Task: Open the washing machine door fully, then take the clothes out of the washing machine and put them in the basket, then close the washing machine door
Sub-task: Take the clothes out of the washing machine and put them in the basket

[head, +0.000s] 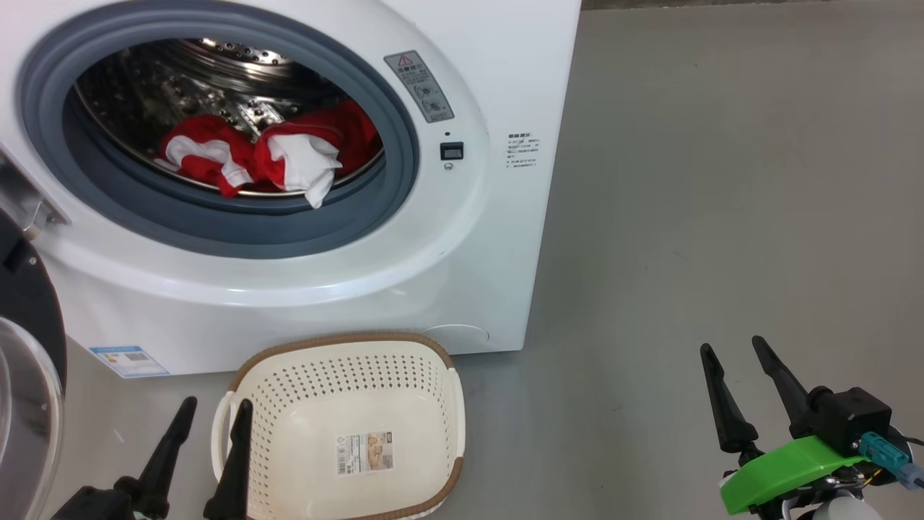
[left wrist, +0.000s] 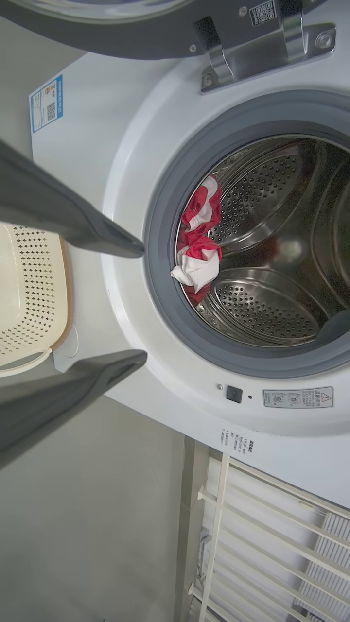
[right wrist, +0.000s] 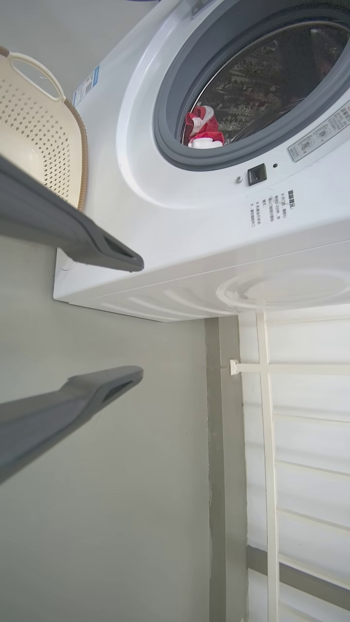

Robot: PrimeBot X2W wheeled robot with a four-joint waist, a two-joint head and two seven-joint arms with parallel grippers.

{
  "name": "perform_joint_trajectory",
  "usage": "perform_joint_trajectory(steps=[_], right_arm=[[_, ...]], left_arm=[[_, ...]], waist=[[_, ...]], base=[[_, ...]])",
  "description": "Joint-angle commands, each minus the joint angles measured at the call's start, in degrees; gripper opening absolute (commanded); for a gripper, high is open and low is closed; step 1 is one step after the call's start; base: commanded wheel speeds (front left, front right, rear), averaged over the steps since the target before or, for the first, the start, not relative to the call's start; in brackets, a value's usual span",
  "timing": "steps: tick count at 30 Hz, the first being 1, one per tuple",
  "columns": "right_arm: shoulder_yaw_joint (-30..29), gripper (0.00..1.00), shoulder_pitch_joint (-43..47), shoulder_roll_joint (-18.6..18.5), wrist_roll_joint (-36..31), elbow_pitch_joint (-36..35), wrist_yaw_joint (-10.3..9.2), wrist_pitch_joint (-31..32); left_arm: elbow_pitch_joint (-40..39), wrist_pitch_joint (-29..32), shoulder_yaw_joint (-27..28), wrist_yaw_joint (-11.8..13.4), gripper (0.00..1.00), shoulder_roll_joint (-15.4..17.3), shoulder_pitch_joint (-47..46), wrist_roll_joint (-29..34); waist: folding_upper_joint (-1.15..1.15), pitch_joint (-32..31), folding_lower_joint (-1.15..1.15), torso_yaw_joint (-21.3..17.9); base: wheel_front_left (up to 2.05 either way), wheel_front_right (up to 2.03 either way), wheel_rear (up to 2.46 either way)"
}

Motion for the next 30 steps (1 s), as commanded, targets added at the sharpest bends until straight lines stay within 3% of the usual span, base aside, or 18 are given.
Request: perform_joint_trajectory(steps=[1, 9, 18, 30], right_arm=[[1.4, 1.0, -1.8, -0.5, 0.0, -1.2, 0.28, -0.5], [1.8, 1.0, -2.0, -0.2, 0.0, -1.4, 0.28, -0.5], [2.1, 1.0, -3.2, 0.4, -0.2, -1.8, 0.28, -0.5], [2.3, 1.0, -6.4, 2.4, -0.5, -2.6, 0.28, -0.5]], left_arm=[[-0.8, -0.3, 1.8, 0.1, 1.0, 1.0, -1.7, 0.3], [2.6, -0.3, 1.2, 0.1, 1.0, 0.6, -3.7, 0.8], [7.1, -0.3, -1.8, 0.1, 1.0, 1.2, -12.9, 1.7], [27.0, -0.1, -3.6, 0.1, 1.0, 1.0, -36.4, 2.8]], waist=[[0.0, -0.1, 0.0, 0.0], [0.0, 1.0, 0.0, -0.1], [0.0, 4.4, 0.0, -0.8], [0.0, 12.1, 0.0, -4.5]], base=[[0.0, 0.0, 0.0], [0.0, 0.0, 0.0], [0.0, 0.0, 0.0], [0.0, 0.0, 0.0]])
